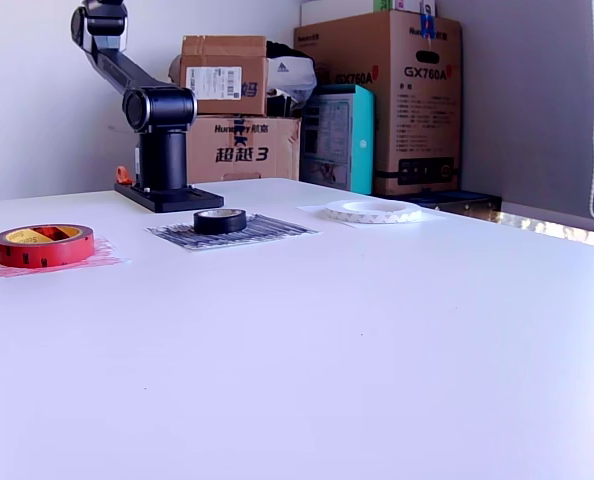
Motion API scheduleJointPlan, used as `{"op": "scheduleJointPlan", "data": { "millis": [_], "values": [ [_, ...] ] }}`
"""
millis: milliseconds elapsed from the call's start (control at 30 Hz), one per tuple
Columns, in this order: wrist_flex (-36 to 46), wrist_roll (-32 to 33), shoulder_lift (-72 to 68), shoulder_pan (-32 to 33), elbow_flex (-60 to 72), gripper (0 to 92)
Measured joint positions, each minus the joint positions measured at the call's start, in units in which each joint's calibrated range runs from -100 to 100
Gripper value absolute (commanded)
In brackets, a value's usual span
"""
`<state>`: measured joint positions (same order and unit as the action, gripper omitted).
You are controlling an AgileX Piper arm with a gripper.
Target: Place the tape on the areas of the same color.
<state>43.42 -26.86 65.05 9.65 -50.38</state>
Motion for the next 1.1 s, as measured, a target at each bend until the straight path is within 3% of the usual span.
{"op": "scheduleJointPlan", "data": {
  "millis": [233, 400, 767, 1100],
  "values": [
    [-1.4, -6.3, 9.0, 2.5, -6.4, 0.0],
    [-7.6, -9.3, 18.1, 3.3, -15.8, 0.0],
    [-23.5, -9.8, 33.6, -0.6, -33.0, 0.0],
    [-24.8, -10.1, 34.7, 0.8, -42.1, 0.0]
  ]
}}
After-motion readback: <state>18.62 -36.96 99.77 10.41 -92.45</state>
